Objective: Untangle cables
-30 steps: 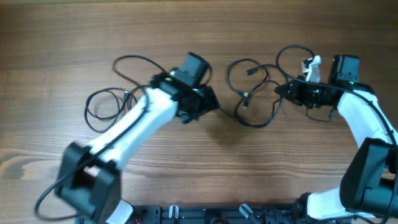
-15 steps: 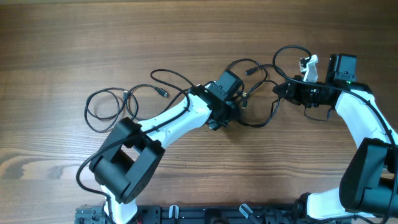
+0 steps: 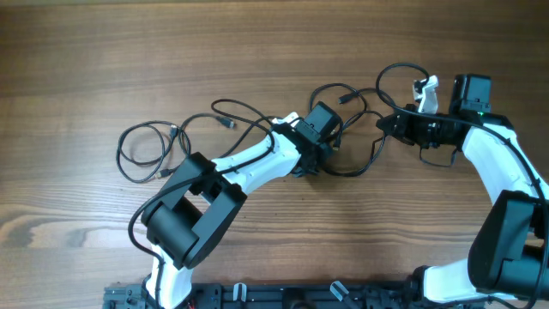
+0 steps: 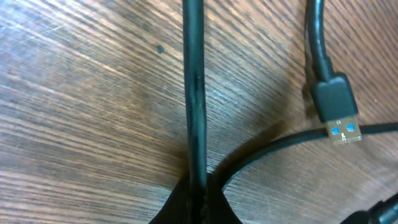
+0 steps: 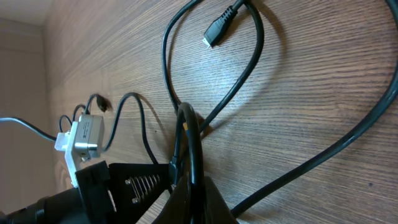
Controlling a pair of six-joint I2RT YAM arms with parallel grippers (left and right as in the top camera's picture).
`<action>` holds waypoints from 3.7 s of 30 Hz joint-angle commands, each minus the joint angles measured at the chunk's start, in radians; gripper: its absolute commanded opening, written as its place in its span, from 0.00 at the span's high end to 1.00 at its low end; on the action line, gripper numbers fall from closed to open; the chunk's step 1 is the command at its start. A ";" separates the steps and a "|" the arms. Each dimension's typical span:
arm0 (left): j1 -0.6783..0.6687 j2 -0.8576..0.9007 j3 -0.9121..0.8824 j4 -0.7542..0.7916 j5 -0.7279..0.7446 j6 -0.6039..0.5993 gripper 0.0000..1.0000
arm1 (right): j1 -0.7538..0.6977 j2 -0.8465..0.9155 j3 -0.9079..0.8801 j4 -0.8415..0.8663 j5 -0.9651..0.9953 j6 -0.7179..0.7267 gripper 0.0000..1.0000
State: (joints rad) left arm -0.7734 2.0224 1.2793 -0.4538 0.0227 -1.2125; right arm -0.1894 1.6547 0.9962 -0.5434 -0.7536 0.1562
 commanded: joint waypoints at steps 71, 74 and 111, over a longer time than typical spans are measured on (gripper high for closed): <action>1.220 -0.319 0.106 -0.655 0.571 0.921 0.00 | 0.377 -0.009 0.009 0.299 -0.083 0.218 0.96; 1.254 -0.423 0.111 -0.691 0.580 0.921 0.00 | 0.498 -0.009 0.010 0.428 -0.082 0.238 0.96; 1.273 -0.863 0.063 -0.898 0.514 0.974 0.00 | 0.666 0.106 0.011 0.766 0.188 0.352 0.00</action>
State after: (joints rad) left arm 0.5037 1.1538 1.3495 -1.3514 0.5430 -0.2630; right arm 0.5495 1.7790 1.0107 0.3321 -0.5461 0.5148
